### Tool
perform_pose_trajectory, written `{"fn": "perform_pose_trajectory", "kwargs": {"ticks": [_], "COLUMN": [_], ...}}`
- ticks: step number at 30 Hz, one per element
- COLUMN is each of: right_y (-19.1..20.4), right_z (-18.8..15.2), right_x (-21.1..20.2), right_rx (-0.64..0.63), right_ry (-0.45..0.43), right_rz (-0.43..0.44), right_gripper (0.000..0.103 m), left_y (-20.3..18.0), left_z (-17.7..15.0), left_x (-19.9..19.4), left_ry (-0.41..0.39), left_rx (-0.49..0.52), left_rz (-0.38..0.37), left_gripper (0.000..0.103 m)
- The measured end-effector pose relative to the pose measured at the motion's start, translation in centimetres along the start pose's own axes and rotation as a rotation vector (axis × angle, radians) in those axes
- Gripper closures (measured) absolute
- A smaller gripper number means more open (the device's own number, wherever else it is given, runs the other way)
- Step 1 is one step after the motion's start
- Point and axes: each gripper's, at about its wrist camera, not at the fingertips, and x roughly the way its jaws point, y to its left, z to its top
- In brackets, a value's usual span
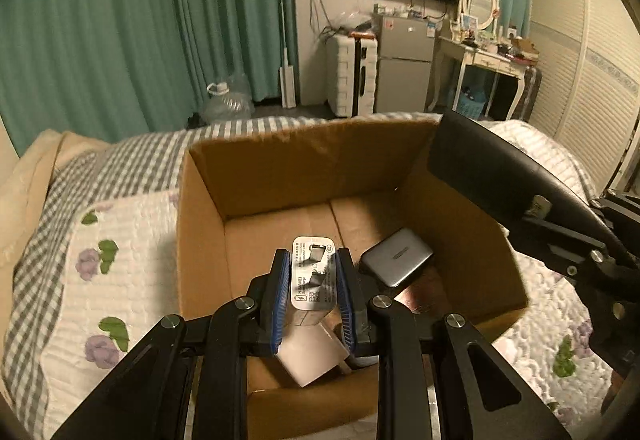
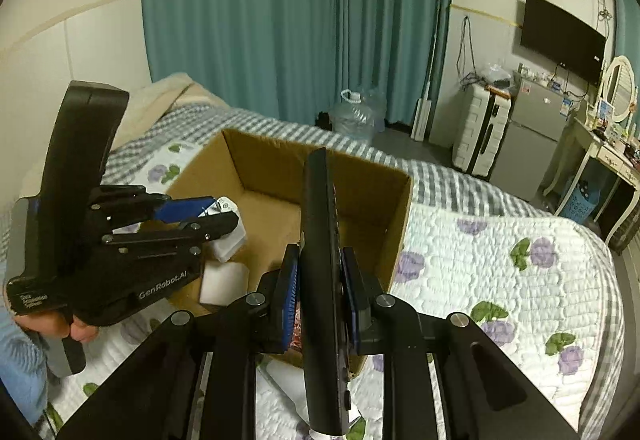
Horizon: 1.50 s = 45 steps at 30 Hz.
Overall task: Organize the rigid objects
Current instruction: 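Carry the charger and remote into the box and open both grippers, then grasp the white plug-in device with the left gripper while the right grasps the red-capped bottle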
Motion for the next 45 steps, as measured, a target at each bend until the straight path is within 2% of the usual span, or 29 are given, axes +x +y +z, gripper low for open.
{"fn": "perform_pose_trajectory", "kwargs": {"ticks": [4, 6, 7, 8, 9, 11, 15, 19, 25, 32, 34, 36, 40, 42, 45], "right_y": [0.1, 0.2, 0.1, 0.0, 0.1, 0.1, 0.2, 0.6, 1.4, 1.5, 1.0, 0.6, 0.1, 0.0, -0.1], "right_z": [-0.1, 0.0, 0.1, 0.2, 0.3, 0.7, 1.9, 3.4, 4.0, 3.5, 3.5, 3.6, 3.8, 3.7, 3.7], "right_x": [0.1, 0.0, 0.0, -0.1, -0.3, -0.6, -0.6, 1.5, 6.7, 10.3, 10.1, 9.1, 5.5, 3.1, -1.3], "right_rx": [-0.003, -0.002, 0.001, 0.004, 0.006, 0.010, 0.002, -0.044, -0.098, -0.125, -0.111, -0.092, -0.092, -0.095, -0.098], "right_ry": [0.003, 0.000, -0.002, -0.005, -0.008, -0.022, -0.042, -0.039, 0.015, 0.053, 0.037, 0.015, -0.041, -0.071, -0.110], "right_rz": [0.002, -0.001, 0.000, 0.003, 0.006, 0.015, 0.039, 0.088, 0.157, 0.167, 0.143, 0.115, 0.054, 0.024, -0.008], "right_gripper": [0.084, 0.084, 0.084, 0.084, 0.084, 0.084, 0.084, 0.084, 0.084, 0.082, 0.072, 0.044, 0.037, 0.025, 0.021], "left_y": [0.6, 0.6, 0.7, 0.9, 1.0, 1.3, 1.6, 2.1, 3.1, 3.9, 4.1, 3.8, 3.7, 3.3, 2.4], "left_z": [-0.5, -0.5, -0.4, -0.2, 0.1, 0.4, 1.1, 1.2, 0.7, -0.2, -0.3, -0.5, -0.5, -0.4, -0.7], "left_x": [0.6, 0.3, 0.1, -0.4, -0.9, -2.5, -4.7, -6.1, -5.5, -3.8, -3.7, -4.0, -5.8, -7.0, -9.9], "left_ry": [0.007, 0.006, 0.000, -0.007, -0.025, -0.074, -0.108, -0.148, -0.150, -0.129, -0.128, -0.129, -0.139, -0.145, -0.167], "left_rx": [-0.011, -0.014, -0.015, -0.020, -0.026, -0.025, -0.005, -0.011, -0.027, -0.050, -0.058, -0.059, -0.067, -0.069, -0.063], "left_rz": [0.007, 0.003, 0.005, 0.024, 0.042, 0.040, 0.079, 0.115, 0.150, 0.181, 0.187, 0.194, 0.212, 0.218, 0.228], "left_gripper": [0.080, 0.076, 0.065, 0.042, 0.039, 0.039, 0.039, 0.038, 0.037, 0.037, 0.037, 0.037, 0.036, 0.034, 0.033]}}
